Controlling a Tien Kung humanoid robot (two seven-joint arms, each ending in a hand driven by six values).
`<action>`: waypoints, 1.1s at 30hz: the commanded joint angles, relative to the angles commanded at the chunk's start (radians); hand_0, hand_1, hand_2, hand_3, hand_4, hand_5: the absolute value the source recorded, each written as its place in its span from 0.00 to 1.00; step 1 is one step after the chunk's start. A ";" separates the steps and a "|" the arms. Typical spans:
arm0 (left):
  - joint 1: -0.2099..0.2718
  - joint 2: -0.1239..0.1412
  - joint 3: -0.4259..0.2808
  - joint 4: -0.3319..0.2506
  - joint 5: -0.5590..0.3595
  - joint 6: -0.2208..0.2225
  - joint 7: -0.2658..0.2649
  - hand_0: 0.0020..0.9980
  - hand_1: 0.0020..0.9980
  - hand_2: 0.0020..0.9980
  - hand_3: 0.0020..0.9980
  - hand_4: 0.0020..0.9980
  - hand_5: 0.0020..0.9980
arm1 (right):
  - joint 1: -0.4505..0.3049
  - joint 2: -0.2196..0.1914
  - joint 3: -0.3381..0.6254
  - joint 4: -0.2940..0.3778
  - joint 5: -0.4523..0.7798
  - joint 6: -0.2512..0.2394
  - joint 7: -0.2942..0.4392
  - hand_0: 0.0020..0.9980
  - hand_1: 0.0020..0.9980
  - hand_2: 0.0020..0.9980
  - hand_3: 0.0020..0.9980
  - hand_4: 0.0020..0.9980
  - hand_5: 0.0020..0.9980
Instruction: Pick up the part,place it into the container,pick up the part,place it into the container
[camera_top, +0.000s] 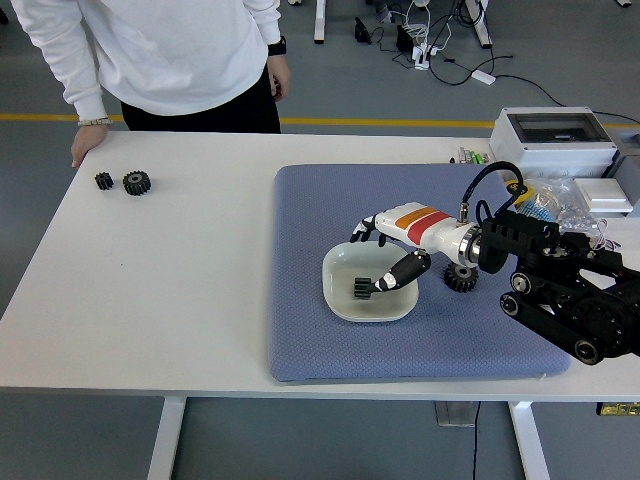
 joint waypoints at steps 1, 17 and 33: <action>0.000 0.000 -0.001 0.000 0.000 0.000 0.000 0.71 0.69 0.74 0.61 0.75 0.69 | -0.001 -0.003 0.005 0.003 0.000 0.001 0.001 0.58 0.57 0.76 0.86 1.00 0.48; 0.006 0.001 0.000 0.000 -0.001 -0.001 -0.002 0.71 0.69 0.74 0.61 0.75 0.69 | -0.075 -0.156 0.165 0.019 -0.031 0.072 -0.001 0.57 0.58 0.73 0.82 1.00 0.45; 0.007 0.003 0.041 0.000 -0.036 -0.004 -0.007 0.71 0.69 0.74 0.61 0.75 0.69 | -0.100 -0.143 0.100 -0.135 0.001 0.079 0.005 0.62 0.67 0.78 0.82 1.00 0.42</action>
